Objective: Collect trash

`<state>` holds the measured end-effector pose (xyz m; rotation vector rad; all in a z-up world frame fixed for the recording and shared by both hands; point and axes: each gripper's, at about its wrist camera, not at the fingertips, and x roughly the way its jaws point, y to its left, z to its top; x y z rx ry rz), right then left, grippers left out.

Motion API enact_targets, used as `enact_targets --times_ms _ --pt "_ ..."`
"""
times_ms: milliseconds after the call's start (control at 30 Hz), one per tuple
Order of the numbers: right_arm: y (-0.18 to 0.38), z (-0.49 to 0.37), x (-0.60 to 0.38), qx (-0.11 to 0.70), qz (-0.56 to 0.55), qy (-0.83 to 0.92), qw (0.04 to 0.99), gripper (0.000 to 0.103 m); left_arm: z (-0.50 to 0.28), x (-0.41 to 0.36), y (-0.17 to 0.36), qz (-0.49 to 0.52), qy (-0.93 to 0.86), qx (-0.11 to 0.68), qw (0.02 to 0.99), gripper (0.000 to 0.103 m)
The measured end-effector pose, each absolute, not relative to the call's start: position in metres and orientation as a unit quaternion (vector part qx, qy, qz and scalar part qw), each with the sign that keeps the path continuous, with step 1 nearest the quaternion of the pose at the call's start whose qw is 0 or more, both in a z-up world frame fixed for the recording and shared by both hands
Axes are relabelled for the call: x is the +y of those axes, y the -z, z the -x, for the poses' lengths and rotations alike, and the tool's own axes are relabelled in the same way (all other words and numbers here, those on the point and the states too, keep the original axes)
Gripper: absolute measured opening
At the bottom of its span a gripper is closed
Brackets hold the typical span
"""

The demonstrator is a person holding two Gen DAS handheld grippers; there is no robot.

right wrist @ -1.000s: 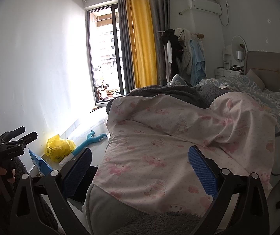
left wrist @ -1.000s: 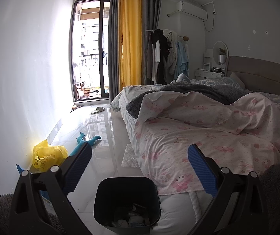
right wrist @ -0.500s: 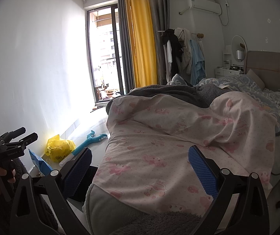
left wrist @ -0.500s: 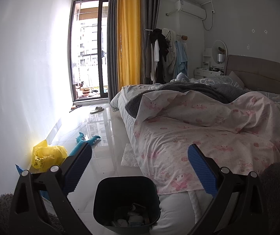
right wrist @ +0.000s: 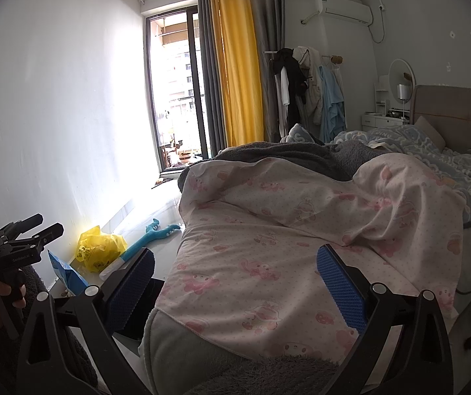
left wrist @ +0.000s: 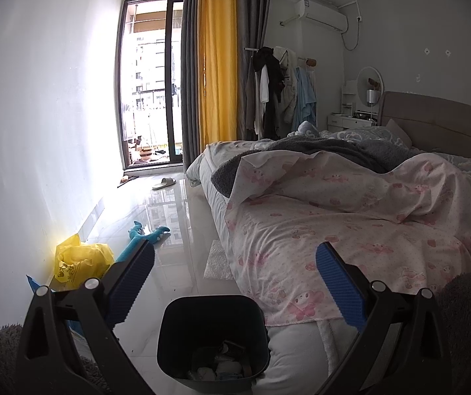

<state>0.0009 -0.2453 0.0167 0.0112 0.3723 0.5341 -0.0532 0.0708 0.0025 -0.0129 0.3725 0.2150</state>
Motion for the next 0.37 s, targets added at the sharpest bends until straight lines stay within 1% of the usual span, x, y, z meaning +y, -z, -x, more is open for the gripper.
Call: enact_targets --times_ms 367 --pt "-0.0171 -0.0007 -0.2452 0.183 -0.006 -0.262 0.947 0.100 0.0523 0.0734 -0.0008 0.007 -0.103 0.186 0.977 0.100"
